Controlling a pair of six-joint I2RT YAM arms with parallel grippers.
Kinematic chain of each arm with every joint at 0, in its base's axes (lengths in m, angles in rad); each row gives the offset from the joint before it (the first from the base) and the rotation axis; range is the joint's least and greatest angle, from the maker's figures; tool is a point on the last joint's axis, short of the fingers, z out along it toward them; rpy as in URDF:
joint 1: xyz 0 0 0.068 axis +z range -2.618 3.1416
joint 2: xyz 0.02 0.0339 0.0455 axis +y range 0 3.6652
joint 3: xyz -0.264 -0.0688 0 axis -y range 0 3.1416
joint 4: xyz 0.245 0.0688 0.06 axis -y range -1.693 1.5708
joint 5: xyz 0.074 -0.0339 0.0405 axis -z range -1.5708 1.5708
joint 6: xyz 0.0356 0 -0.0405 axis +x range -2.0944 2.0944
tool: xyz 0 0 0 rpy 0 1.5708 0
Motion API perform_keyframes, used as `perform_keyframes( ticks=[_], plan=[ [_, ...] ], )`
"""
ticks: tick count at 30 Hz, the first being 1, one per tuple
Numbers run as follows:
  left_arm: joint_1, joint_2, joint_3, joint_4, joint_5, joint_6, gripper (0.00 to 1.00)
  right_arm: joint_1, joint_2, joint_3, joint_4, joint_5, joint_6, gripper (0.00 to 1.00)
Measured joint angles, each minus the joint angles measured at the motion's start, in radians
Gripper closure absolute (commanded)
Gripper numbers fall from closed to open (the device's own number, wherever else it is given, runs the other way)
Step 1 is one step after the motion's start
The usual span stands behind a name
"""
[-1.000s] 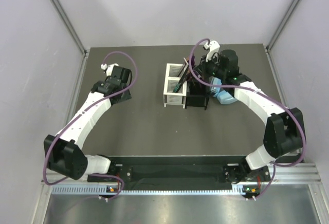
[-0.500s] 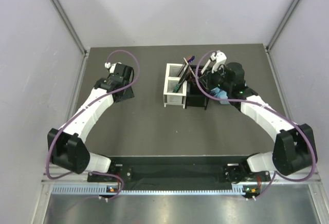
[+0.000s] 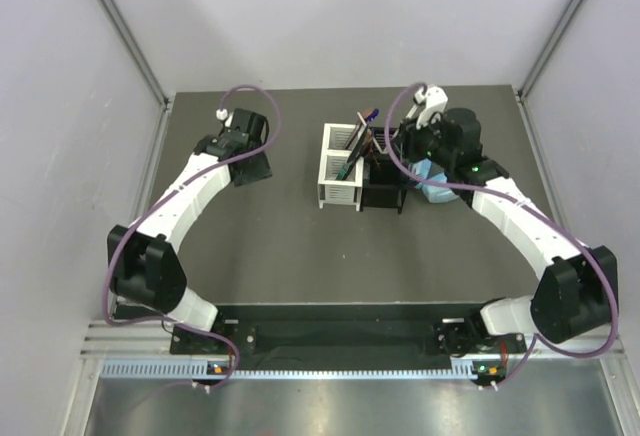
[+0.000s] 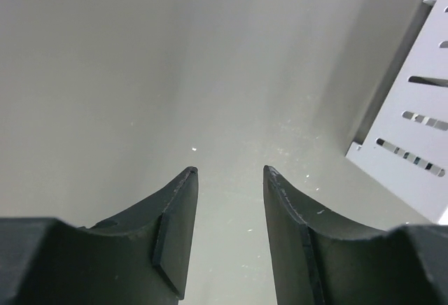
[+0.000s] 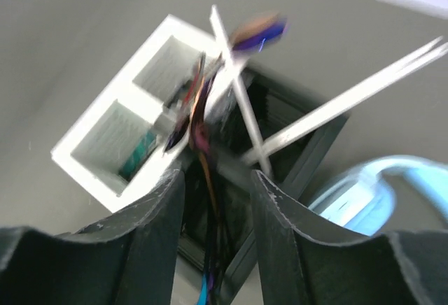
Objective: Sort the eating utensils into containers
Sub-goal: Place the fork in the container, then reset both arms
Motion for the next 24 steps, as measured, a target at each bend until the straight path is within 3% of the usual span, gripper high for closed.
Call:
perform_keyframes(
  ticks=[5, 11, 24],
  plan=[
    [0.0, 0.046, 0.063, -0.014, 0.024, 0.007, 0.51, -0.03, 0.0, 0.185, -0.071, 0.103, 0.023, 0.45],
    [0.0, 0.16, 0.177, -0.032, 0.077, 0.014, 0.53, -0.085, -0.005, 0.359, -0.188, 0.32, 0.047, 0.43],
    [0.0, 0.255, 0.219, -0.019, 0.22, 0.015, 0.5, -0.207, -0.09, 0.253, -0.357, 0.483, 0.121, 0.35]
  ],
)
